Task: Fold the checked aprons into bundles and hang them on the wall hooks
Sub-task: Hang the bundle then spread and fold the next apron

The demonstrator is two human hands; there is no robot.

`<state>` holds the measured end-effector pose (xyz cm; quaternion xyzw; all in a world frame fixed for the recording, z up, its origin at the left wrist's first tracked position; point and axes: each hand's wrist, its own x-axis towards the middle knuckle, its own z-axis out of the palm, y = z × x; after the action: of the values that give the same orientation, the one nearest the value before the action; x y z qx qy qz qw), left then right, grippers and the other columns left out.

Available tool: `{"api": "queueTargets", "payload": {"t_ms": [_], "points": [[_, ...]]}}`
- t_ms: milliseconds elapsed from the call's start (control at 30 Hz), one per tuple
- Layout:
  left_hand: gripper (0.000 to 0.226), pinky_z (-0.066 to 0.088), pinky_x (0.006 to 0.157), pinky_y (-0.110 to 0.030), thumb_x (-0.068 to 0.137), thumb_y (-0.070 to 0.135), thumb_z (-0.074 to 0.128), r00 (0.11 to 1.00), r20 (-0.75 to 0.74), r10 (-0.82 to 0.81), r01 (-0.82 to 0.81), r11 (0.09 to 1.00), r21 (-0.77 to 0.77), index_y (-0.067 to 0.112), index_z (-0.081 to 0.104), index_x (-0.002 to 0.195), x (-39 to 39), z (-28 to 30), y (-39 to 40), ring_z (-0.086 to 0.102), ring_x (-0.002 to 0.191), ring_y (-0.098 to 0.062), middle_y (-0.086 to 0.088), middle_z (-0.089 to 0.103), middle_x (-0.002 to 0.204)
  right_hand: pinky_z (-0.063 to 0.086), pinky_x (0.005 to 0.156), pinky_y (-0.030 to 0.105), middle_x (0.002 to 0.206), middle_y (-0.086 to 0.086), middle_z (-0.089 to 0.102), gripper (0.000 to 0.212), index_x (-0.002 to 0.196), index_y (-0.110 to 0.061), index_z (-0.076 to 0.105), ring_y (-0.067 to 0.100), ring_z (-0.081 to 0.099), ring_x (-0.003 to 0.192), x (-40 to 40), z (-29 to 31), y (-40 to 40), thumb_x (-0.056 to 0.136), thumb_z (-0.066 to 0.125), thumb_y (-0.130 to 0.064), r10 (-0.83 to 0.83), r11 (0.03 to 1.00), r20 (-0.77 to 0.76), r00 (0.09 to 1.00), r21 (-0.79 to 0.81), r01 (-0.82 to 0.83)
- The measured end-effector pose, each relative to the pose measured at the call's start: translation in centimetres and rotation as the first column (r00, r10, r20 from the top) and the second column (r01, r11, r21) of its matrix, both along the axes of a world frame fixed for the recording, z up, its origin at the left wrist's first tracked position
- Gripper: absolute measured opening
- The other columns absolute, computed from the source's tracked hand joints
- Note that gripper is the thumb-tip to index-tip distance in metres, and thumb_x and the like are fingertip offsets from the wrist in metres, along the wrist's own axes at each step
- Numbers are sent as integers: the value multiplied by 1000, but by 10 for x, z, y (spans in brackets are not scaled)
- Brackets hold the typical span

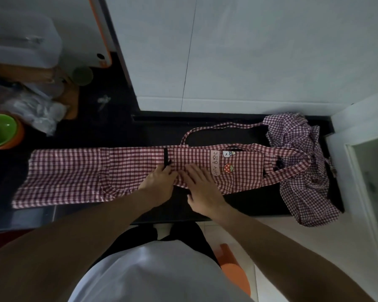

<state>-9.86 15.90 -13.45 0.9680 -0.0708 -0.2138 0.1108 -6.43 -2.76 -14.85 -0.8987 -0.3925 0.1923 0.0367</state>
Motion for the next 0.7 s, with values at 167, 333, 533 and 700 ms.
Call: {"api": "queueTargets", "payload": {"t_ms": [167,333,533,700], "points": [[65,44,105,-36,95,24,56,998,9,-60,59,998,15,16,27,152,-13,2,27,45,130,-21,-5,36,150,42,107,37,132,5,59,35,131,-12,55,22,53,125,7,8,36,98,51,-25,-111,989,-74,991,94,118],[55,46,101,-36,86,13,66,990,-58,125,-114,979,171,17,43,135,-15,6,55,48,123,-23,-6,50,135,49,67,28,87,-2,61,18,107,-17,58,11,55,70,37,33,35,101,48,-30,-111,991,-192,975,48,123],[33,52,79,-32,93,29,58,840,-317,440,-440,895,75,9,62,118,15,29,83,63,96,-24,-6,63,102,48,73,29,95,1,65,21,97,-20,58,15,62,81,67,43,18,102,48,-38,-263,965,-461,848,-139,223],[67,48,78,-29,95,62,47,795,-498,346,-314,937,151,1,58,122,23,29,113,60,92,-21,-10,63,107,47,64,26,78,-1,62,28,80,-23,56,14,60,70,74,39,6,100,54,-43,-396,917,-578,713,-212,338]]}}
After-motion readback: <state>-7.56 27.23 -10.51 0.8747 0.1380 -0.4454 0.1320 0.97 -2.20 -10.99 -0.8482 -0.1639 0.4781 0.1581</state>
